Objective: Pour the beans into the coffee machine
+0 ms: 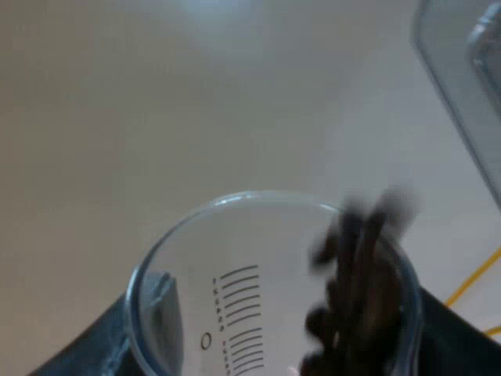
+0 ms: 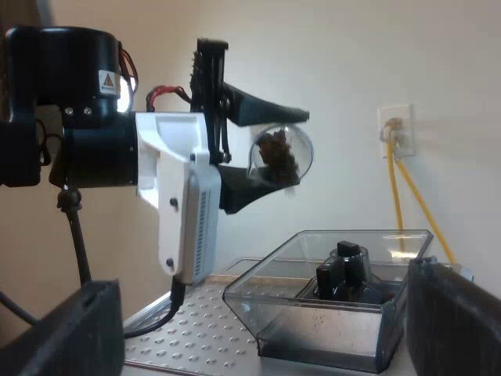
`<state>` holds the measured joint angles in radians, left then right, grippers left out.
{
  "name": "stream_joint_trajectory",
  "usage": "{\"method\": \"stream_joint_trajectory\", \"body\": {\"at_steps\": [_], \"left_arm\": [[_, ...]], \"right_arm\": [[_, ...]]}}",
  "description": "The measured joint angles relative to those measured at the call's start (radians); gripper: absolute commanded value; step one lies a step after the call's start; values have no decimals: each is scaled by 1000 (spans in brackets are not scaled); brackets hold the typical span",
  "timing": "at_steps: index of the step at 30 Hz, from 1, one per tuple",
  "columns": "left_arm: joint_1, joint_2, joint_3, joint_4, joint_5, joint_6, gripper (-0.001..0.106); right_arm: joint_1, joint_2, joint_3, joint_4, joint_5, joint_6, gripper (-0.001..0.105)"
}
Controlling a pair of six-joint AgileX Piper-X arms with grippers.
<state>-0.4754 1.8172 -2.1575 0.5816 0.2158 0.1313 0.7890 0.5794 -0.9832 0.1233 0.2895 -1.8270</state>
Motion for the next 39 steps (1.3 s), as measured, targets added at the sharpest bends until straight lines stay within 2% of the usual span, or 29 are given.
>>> {"method": "stream_joint_trajectory", "body": {"at_steps": [7, 11, 15, 17, 21, 22, 24, 32, 35, 39], "left_arm": [[0, 0, 0, 17, 0, 35, 29], [0, 0, 0, 58, 0, 98, 29], [0, 0, 5, 61, 0, 134, 29], [0, 0, 14, 61, 0, 184, 29], [0, 0, 20, 61, 0, 205, 29], [0, 0, 31, 66, 0, 241, 29], [0, 0, 35, 65, 0, 262, 29], [0, 0, 36, 65, 0, 271, 29], [0, 0, 36, 65, 0, 241, 29], [0, -10, 40, 65, 0, 240, 29]], "right_arm": [[0, 0, 0, 0, 0, 0, 79], [0, 0, 0, 0, 0, 0, 79], [0, 0, 0, 0, 0, 0, 79], [0, 0, 0, 0, 0, 0, 79], [0, 0, 0, 0, 0, 0, 79], [0, 0, 0, 0, 0, 0, 79], [0, 0, 0, 0, 0, 0, 79], [0, 0, 0, 0, 0, 0, 79], [0, 0, 0, 0, 0, 0, 79], [0, 0, 0, 0, 0, 0, 79]]}}
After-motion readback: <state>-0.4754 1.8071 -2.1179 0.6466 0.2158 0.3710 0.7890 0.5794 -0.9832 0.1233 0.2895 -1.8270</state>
